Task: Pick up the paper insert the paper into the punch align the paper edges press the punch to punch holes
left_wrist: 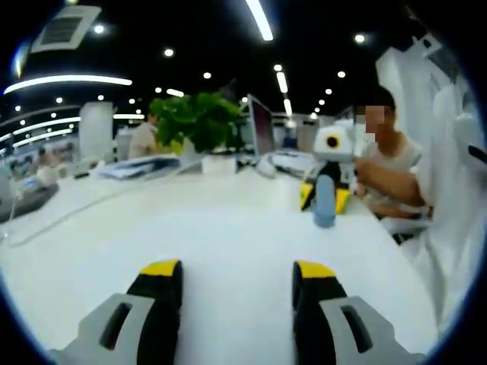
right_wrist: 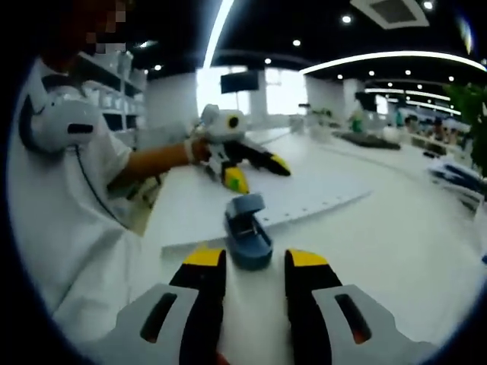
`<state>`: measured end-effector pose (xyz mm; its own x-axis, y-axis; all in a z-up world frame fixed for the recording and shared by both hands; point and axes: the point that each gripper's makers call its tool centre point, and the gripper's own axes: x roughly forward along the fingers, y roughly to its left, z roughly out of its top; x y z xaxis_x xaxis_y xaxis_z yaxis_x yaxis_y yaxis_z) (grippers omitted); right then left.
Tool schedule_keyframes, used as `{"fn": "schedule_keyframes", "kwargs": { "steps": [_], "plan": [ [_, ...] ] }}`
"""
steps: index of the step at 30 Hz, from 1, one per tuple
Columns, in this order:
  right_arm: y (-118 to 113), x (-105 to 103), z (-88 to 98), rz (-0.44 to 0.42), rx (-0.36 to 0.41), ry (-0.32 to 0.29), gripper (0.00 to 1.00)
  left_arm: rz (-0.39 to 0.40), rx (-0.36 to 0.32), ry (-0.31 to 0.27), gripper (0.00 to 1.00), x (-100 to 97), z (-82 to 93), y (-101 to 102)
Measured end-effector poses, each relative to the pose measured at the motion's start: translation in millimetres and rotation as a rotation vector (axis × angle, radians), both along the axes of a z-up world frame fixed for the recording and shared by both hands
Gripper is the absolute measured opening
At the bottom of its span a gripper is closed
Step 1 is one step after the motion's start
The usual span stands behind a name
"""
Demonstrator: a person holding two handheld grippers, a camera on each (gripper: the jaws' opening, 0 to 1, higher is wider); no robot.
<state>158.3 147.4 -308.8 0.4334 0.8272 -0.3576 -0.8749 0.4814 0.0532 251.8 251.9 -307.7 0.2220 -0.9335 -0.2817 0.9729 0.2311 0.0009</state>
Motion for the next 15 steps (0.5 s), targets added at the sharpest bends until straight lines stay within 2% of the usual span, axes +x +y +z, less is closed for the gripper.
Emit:
{"fn": "schedule_keyframes", "kwargs": {
  "steps": [4,15],
  "plan": [
    [3.9,1.8,1.3,0.037,-0.007,-0.055,0.24,0.001,0.0,0.0,0.59,0.2,0.2,0.0],
    [7.5,-9.7,6.4,0.101,0.053,-0.049,0.23,0.012,0.002,0.002,0.58,1.9,0.2,0.3]
  ]
}}
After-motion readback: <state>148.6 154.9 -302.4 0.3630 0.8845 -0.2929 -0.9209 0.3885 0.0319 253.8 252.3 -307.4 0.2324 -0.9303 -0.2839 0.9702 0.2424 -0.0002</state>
